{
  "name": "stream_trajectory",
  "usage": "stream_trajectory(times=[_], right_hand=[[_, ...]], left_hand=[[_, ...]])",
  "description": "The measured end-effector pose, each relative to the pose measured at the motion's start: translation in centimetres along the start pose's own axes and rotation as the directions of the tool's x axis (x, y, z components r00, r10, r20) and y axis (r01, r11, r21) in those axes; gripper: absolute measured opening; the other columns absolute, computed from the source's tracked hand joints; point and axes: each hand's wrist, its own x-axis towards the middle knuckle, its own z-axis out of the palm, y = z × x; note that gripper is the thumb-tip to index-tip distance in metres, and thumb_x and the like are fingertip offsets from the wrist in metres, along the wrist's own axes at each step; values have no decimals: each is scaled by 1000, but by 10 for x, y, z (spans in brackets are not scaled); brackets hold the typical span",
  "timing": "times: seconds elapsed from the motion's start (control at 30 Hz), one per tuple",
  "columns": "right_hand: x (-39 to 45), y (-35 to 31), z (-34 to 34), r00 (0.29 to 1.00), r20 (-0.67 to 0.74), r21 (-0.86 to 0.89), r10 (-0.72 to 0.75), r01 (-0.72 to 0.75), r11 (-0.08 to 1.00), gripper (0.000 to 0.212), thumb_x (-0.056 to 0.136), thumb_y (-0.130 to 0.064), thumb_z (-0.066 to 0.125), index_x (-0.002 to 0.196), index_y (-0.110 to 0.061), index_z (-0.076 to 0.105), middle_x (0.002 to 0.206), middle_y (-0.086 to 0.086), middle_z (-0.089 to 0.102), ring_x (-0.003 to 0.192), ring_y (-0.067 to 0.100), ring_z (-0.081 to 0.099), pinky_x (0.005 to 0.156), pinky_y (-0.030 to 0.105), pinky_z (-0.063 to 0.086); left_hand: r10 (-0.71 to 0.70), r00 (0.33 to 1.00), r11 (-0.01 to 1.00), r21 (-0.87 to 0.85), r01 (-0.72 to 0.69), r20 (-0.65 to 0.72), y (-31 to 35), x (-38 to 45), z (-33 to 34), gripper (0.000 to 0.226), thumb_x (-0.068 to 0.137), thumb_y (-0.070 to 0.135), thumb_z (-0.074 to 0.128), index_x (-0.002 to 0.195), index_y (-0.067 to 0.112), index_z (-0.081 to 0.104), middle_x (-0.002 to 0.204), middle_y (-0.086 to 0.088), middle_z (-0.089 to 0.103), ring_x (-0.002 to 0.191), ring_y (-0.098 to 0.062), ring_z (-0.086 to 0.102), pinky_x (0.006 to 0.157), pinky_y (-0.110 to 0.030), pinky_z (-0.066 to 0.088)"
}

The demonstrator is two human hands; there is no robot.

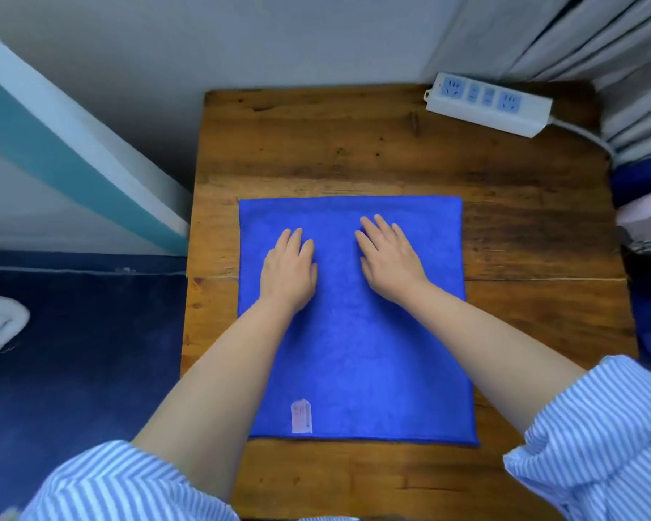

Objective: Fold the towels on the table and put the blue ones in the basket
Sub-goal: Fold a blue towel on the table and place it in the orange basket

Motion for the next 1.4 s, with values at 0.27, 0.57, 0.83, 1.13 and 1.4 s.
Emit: stream_trajectory(times=[0.27,0.57,0.83,1.13,1.4], right_hand=[[53,17,10,1000,-1,35,-14,14,999,56,97,-33,30,146,-13,11,157,1,6,144,18,3,115,33,-4],[41,103,-7,992,-1,-13,130,-130,991,58,94,-38,26,145,-10,17,156,5,13,144,23,6,115,36,0],[25,141,-28,946,34,-88,321,-318,944,61,95,-42,26,146,-12,10,157,4,3,144,22,-8,112,48,-10],[27,110,-53,986,4,-94,168,-167,981,43,82,3,46,124,-9,49,120,10,51,114,27,44,103,41,25],[19,92,-76,970,-4,-174,244,-241,955,23,84,-1,45,98,-9,62,103,9,56,103,27,48,90,38,34]], left_hand=[[73,997,997,-35,-73,-1,-6,58,19,53,98,37,30,147,23,17,157,3,9,145,-19,1,115,-38,1],[-90,995,996,-31,88,-41,-85,79,9,53,96,40,36,145,27,22,156,1,15,144,-26,4,112,-53,3],[-76,997,996,44,75,23,-92,83,-8,54,97,40,29,147,25,16,157,0,4,145,-22,-3,113,-51,-2],[-40,999,972,229,45,-22,-60,90,-38,35,87,10,47,121,11,51,121,-11,54,118,-30,46,112,-47,17],[-59,996,949,308,75,-61,-48,69,-50,27,86,5,44,106,12,60,113,-11,55,113,-29,47,107,-42,26]])
